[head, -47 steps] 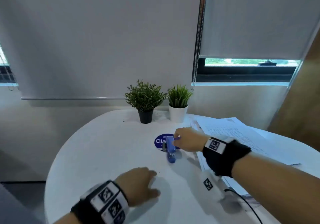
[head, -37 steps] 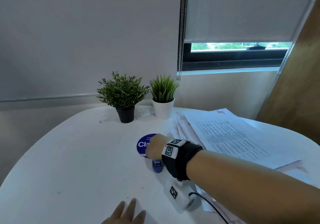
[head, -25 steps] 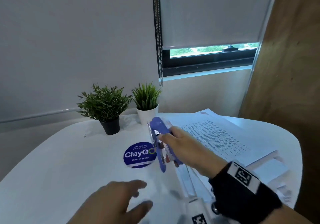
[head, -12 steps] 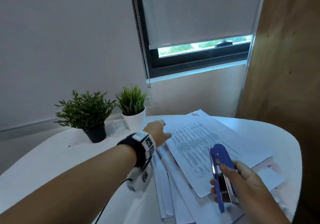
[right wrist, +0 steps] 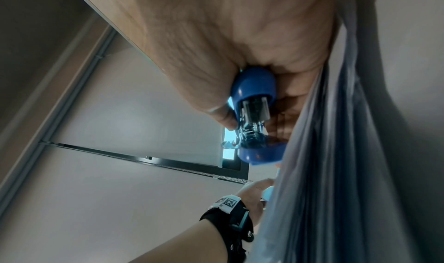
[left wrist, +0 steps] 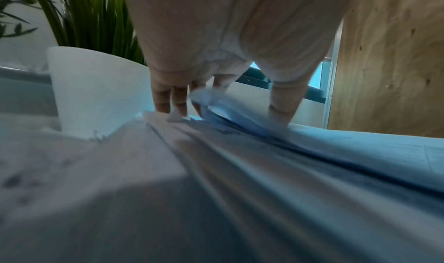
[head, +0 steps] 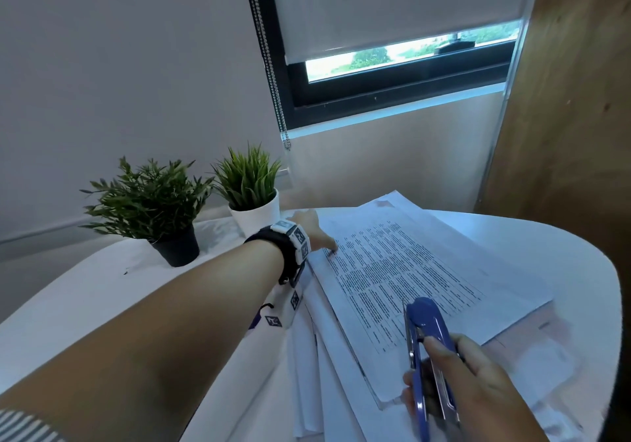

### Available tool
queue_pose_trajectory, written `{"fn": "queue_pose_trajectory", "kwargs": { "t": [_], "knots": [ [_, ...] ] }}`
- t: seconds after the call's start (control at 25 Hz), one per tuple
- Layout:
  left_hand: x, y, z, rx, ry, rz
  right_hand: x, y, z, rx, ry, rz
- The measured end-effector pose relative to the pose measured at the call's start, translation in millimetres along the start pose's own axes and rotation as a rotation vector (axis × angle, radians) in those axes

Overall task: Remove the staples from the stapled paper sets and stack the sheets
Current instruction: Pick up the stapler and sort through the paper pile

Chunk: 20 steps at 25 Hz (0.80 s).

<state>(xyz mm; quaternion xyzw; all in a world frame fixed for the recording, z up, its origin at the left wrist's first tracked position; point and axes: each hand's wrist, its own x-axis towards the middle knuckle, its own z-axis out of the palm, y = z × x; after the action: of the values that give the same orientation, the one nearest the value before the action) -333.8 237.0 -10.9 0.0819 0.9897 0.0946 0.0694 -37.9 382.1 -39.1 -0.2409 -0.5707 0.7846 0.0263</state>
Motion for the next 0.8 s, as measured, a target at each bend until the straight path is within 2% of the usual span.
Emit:
{"fn": "queue_pose_trajectory", "kwargs": {
  "t": [0.08,0.2,0.36,0.56,0.72,0.8],
  "knots": [
    [1,0,-5,0.028,0.067,-0.008,1,0,-1,-0.009,-0.017,0.004],
    [-1,-2,-15,-0.123,0.147,-0.042,0,0,0,0.024,-0.004,0.003],
    [-8,-7,-20,-0.27,0.149,-0.097,-1,1,1,0.013,0.008,-0.014],
    [-14,-8,-20,-0.662,0.175,-0.055,0,1,2,-0.01,0.007,-0.009],
    [-38,-6,-38,-0.852,0.251,-0.002,-2,-2,4,-0.014,0.022,-0.011],
    [-58,-11,-47,-0.873,0.334,0.042,-5,-5,5,-0.013,0.026,-0.021]
  ]
}}
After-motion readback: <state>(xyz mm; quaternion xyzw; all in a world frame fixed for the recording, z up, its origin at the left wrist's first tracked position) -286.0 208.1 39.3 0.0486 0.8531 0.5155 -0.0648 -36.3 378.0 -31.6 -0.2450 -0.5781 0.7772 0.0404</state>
